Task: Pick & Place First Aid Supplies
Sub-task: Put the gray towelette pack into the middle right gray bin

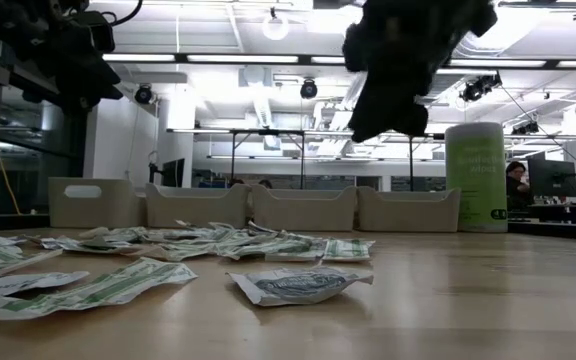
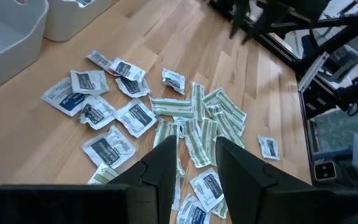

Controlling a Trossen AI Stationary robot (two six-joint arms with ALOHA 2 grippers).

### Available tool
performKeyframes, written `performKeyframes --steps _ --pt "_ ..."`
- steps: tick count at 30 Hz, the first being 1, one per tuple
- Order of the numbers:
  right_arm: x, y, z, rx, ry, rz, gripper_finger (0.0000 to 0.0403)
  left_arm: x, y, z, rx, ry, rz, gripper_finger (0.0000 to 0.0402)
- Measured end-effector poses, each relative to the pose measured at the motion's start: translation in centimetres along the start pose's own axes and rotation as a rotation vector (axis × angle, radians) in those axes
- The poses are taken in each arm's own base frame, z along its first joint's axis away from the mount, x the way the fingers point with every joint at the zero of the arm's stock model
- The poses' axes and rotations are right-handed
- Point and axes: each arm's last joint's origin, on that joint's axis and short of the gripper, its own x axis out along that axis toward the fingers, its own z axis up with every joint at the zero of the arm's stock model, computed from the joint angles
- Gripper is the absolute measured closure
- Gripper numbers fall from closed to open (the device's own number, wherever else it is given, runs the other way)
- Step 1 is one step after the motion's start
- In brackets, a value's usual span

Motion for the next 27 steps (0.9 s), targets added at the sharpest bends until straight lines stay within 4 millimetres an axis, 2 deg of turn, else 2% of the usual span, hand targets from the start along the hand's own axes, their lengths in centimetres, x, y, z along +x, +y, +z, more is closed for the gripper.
performKeyframes --steps 7,12,22,27 --pt "0.4 4.8 -2.5 -0.207 -0.009 0.106 0.0302 0.0 0.0 0.0 0.005 0.000 -0.003 0.0289" --pt "1.8 7.0 -3.7 -0.270 -0.018 0.141 0.0284 0.0 -0.1 0.0 0.005 0.006 -0.023 0.0289" --pt "6.0 11.6 -2.7 -0.544 0.101 0.134 0.0225 0.0 0.0 -0.1 -0.001 0.017 -0.022 0.0289" --pt "7.8 13.5 -2.8 -0.719 0.183 0.122 0.0217 0.0 0.0 -0.3 -0.013 0.036 -0.017 0.0289"
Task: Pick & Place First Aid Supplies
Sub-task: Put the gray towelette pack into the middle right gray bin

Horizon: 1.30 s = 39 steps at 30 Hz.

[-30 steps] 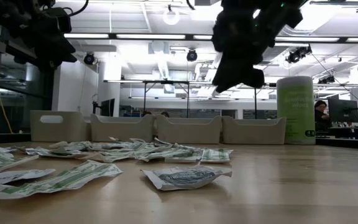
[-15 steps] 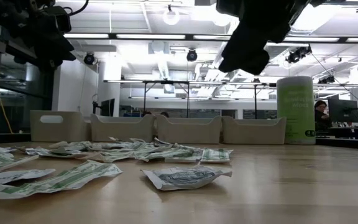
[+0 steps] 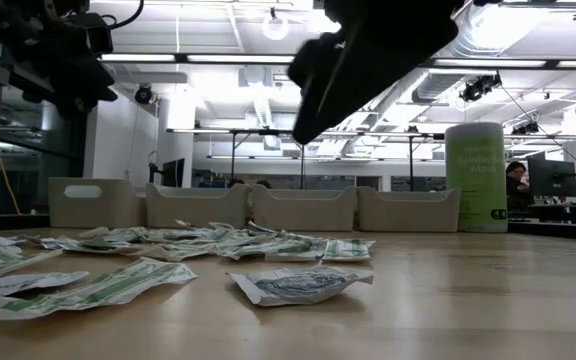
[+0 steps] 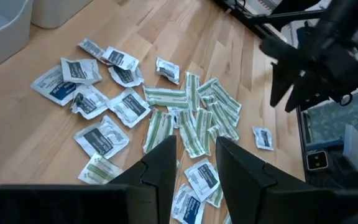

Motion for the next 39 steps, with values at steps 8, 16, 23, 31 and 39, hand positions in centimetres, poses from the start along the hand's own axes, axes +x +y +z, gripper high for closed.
performKeyframes --steps 8,16,23,31,39 --pt "3.4 1.2 0.6 -0.085 0.051 0.012 0.0229 0.0 0.0 -0.2 -0.002 0.015 0.003 0.0289" --pt "6.1 1.4 -1.4 -0.064 0.177 -0.048 0.0229 0.0 0.0 -0.2 -0.002 0.015 0.002 0.0289" --pt "6.3 1.2 -1.4 -0.056 0.170 -0.087 0.0230 0.0 0.0 -0.2 0.004 0.015 0.004 0.0289" --pt "6.3 1.5 -1.5 -0.028 0.178 -0.055 0.0231 0.0 0.0 -0.2 0.017 0.015 0.003 0.0289" --pt "6.3 1.7 -1.3 0.029 0.163 0.007 0.0239 0.0 0.0 -0.2 0.017 0.015 0.003 0.0289"
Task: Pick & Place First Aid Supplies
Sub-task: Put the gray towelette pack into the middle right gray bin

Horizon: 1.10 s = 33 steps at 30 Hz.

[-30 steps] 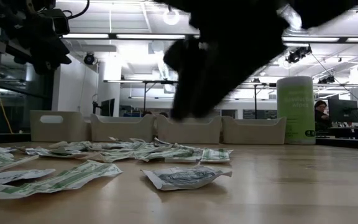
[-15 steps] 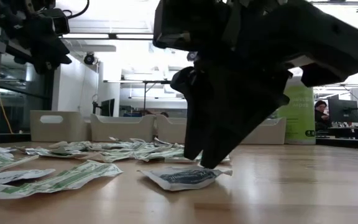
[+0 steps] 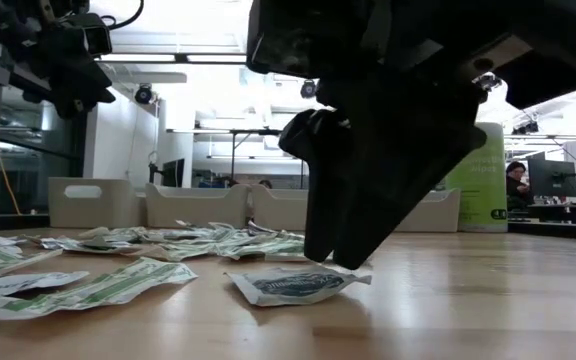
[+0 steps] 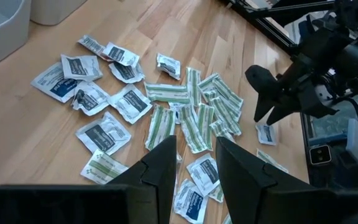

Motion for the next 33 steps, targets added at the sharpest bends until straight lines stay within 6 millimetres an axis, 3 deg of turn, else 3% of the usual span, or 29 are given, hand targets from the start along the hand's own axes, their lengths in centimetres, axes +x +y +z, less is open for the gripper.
performKeyframes --steps 9,21,33 --pt "0.0 -0.1 0.5 0.019 -0.053 -0.035 0.0238 0.0 0.0 0.0 0.000 0.000 0.000 0.0289" --pt "2.4 -0.2 -0.4 0.055 0.012 -0.050 0.0239 0.0 0.0 -0.1 -0.008 0.014 0.000 0.0289" --pt "3.3 -0.6 -1.5 0.148 0.119 -0.026 0.0309 0.0 0.0 -0.2 -0.009 0.016 0.000 0.0289"
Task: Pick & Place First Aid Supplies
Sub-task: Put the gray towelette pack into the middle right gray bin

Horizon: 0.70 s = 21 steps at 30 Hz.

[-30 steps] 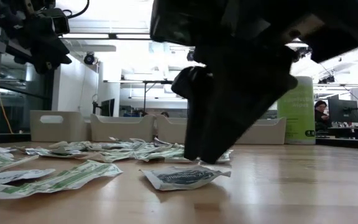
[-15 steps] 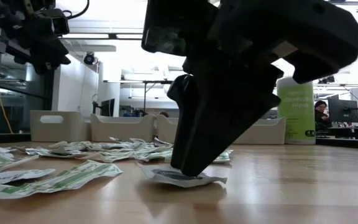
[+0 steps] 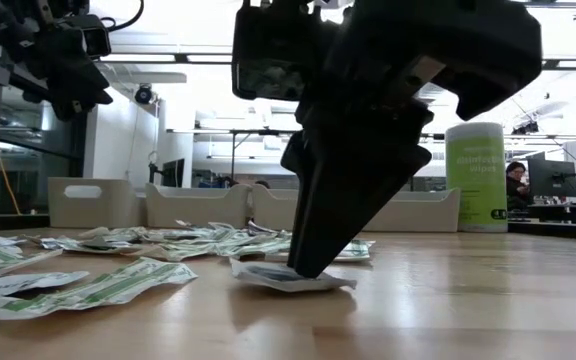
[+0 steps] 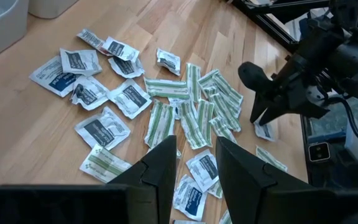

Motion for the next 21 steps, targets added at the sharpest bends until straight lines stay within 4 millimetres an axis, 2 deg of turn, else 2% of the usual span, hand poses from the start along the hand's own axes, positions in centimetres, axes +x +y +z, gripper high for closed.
performKeyframes --steps 15,21 --pt "0.01 -0.26 0.04 0.031 0.006 0.013 0.0393 0.00 0.00 -0.01 0.000 0.001 -0.001 0.0289" --pt "-0.60 -0.23 0.12 0.053 -0.004 0.014 0.0401 0.00 0.00 -0.01 0.000 0.000 -0.001 0.0289"
